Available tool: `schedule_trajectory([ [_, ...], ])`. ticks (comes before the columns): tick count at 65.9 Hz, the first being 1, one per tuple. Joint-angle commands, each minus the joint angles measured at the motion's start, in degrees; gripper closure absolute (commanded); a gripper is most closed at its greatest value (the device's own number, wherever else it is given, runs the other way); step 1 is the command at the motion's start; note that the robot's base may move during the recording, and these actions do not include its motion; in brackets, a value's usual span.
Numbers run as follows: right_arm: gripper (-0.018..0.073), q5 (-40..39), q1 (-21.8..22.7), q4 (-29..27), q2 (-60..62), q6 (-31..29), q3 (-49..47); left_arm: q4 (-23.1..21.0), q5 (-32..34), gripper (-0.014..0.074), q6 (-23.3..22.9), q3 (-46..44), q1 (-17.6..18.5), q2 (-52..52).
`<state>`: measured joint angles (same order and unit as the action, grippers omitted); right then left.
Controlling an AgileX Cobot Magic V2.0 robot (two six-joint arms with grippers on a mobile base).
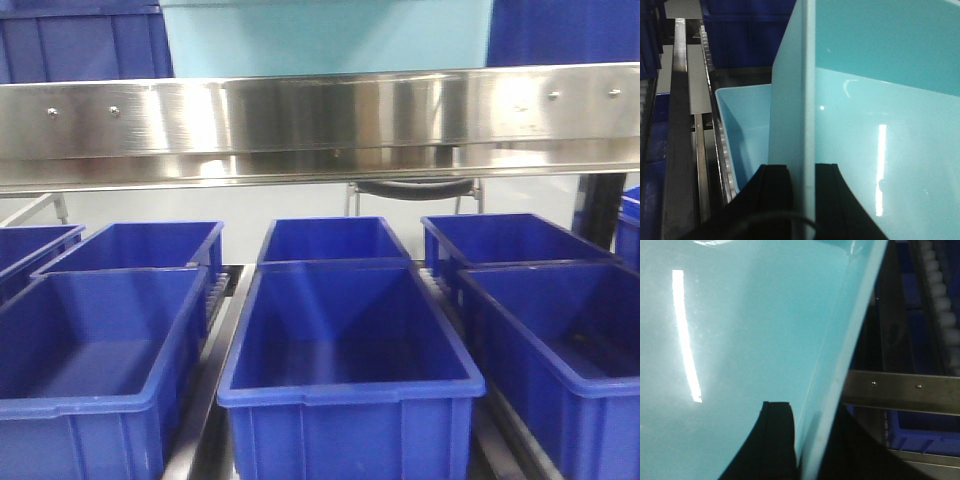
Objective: Move two blue bins to right shelf middle
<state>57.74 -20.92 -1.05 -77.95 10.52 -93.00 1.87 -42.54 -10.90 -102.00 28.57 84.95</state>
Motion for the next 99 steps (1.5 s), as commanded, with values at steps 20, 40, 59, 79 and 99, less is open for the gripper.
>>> schedule_trajectory([
  [20,0.0713,-0.79,0.21,0.74,0.32,-1.58,-0.48,-2.63,4.96,0.0707,-1.35,-0.78,0.19,-1.04],
  [40,0.0713,-0.79,0.21,0.74,0.32,-1.58,-0.48,-2.63,4.96,0.0707,-1.35,-0.78,0.19,-1.04],
  [59,0.0713,-0.79,0.21,0.74,0.32,-1.58,-0.48,-2.63,4.96,0.0707,-1.35,-0.78,0.19,-1.04],
  [79,0.0713,-0.79,0.21,0.74,0.32,-1.58,-0.48,-2.63,4.96,0.0707,-1.35,-0.78,0.19,-1.04],
  [99,0.0713,-2.29,0.21,0.74,0.32,-1.58,-0.48,-2.63,5.68,0.0707,-1.35,-0.78,0.19,-1.04],
])
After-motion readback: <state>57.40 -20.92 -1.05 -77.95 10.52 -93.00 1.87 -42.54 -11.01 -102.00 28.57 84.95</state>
